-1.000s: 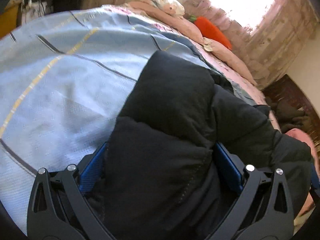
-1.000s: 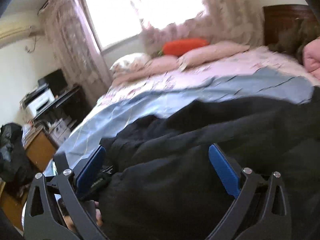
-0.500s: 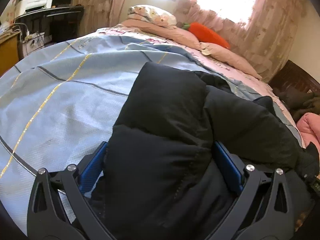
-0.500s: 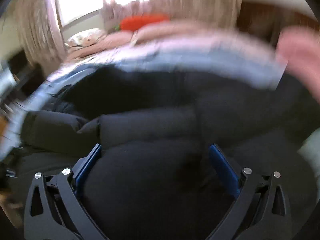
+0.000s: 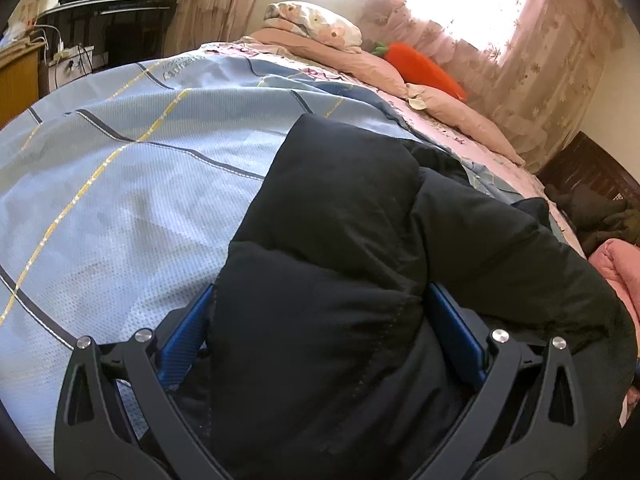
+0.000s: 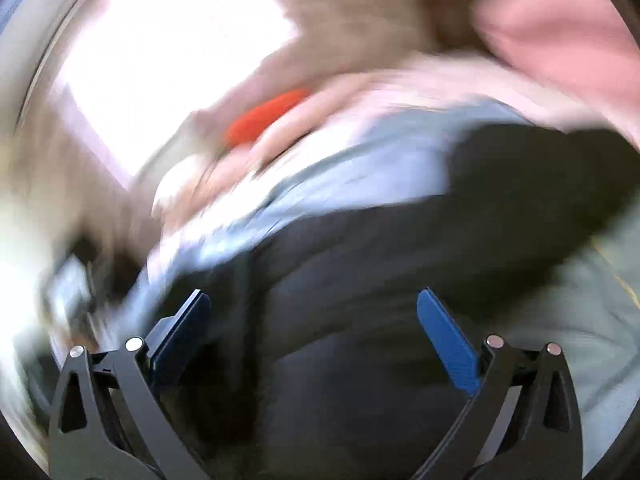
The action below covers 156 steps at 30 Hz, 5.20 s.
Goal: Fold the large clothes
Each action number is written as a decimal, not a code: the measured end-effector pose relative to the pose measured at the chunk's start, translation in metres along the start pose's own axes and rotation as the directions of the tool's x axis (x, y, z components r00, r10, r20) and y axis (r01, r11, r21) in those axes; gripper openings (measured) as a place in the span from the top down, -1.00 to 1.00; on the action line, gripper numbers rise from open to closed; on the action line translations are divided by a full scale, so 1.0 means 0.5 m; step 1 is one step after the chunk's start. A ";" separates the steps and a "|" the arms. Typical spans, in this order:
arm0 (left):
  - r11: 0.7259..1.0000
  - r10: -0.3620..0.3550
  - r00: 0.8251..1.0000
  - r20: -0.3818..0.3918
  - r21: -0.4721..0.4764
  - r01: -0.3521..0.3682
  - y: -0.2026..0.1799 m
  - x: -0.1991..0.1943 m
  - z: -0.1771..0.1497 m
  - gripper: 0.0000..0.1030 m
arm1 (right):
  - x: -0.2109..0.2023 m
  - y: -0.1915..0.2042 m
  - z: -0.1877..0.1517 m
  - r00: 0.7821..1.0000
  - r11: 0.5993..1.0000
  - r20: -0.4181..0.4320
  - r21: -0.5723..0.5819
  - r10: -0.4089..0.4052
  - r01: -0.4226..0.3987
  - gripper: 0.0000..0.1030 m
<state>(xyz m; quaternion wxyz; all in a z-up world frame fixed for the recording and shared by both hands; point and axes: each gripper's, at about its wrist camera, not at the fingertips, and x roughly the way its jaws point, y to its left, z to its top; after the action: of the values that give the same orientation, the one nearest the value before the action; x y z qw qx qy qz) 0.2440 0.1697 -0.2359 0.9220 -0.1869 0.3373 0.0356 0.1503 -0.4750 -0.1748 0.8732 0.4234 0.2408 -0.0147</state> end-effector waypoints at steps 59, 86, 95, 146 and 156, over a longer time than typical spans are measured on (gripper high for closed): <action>0.989 -0.110 0.994 -0.012 -0.105 0.108 0.016 0.018 -0.002 -0.96 | -0.032 0.562 -0.252 0.867 0.854 -0.427 -0.319 0.257 -0.411 -0.97; 0.988 0.139 0.990 0.012 -0.067 -0.138 -0.271 -0.169 0.102 -0.96 | 0.229 0.225 -0.221 0.909 0.814 0.091 -0.415 -0.406 0.406 -0.97; 0.958 0.001 0.918 -0.397 -0.262 -0.114 -0.085 -0.148 0.088 -0.96 | 0.223 0.211 -0.214 0.934 0.856 0.061 -0.383 -0.352 0.348 -0.97; 0.957 0.053 0.980 0.190 0.269 -0.104 -0.419 -0.318 -0.177 -0.96 | -0.038 0.366 -0.288 0.984 0.927 -0.071 -0.355 -0.161 0.126 -0.97; 0.973 -0.146 0.988 -0.052 -0.190 0.134 -0.188 -0.415 -0.242 -0.96 | -0.235 0.274 -0.355 0.974 1.000 -0.225 -0.026 0.002 -0.008 -0.97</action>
<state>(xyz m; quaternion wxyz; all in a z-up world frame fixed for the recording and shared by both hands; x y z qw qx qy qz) 0.0288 0.0505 -0.1588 0.8890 -0.2968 0.3487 -0.0043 0.0054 -0.2758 -0.1166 0.8460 0.4112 0.3372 0.0387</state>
